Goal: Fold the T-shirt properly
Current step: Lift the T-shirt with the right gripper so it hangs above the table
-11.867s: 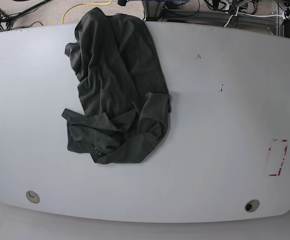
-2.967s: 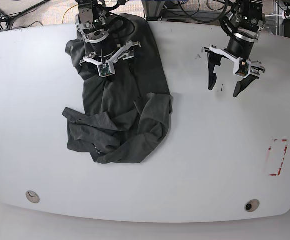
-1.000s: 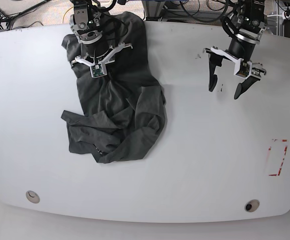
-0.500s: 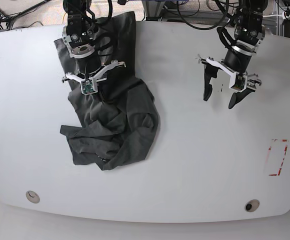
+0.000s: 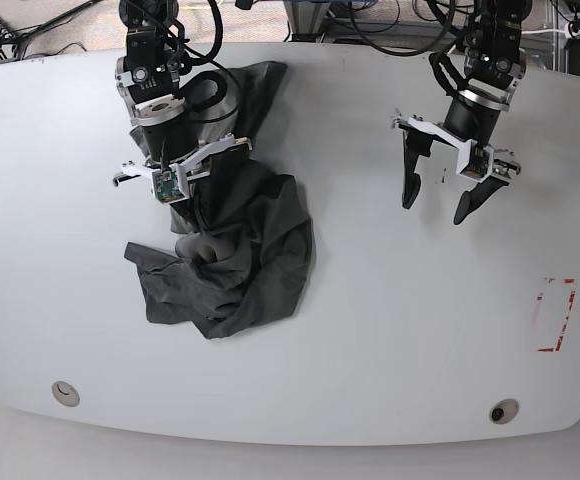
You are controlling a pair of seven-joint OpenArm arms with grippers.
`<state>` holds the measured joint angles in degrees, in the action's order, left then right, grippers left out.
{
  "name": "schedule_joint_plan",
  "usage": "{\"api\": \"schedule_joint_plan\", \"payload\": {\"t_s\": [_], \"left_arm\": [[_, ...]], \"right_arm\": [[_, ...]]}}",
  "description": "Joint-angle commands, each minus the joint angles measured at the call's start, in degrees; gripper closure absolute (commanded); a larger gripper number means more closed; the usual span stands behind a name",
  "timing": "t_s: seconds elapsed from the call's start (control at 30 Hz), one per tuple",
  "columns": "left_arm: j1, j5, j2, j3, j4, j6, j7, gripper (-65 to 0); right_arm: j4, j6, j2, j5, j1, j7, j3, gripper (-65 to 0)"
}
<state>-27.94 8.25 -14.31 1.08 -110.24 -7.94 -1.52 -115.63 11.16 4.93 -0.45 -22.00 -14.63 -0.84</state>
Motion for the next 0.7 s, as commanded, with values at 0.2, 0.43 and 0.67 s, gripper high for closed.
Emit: {"api": "schedule_joint_plan", "payload": {"t_s": [0.2,0.43,0.67], "left_arm": [[0.9,0.0,-0.2,5.3,-1.2,0.2,-0.4,-43.1],[1.2,0.0,-0.3,6.3,-0.8,0.0,0.5,-43.0],[1.1,0.4,-0.6,4.8,-0.2,0.0,0.9,-42.9]], "right_arm": [[0.0,-0.5,-0.3,-0.1,1.6,1.8,0.2,0.0],[1.4,-0.6,-0.1,-0.1,1.4,2.4,0.2,-0.1],[2.6,-0.6,0.3,-0.1,1.2,3.4,0.2,-0.2]]}}
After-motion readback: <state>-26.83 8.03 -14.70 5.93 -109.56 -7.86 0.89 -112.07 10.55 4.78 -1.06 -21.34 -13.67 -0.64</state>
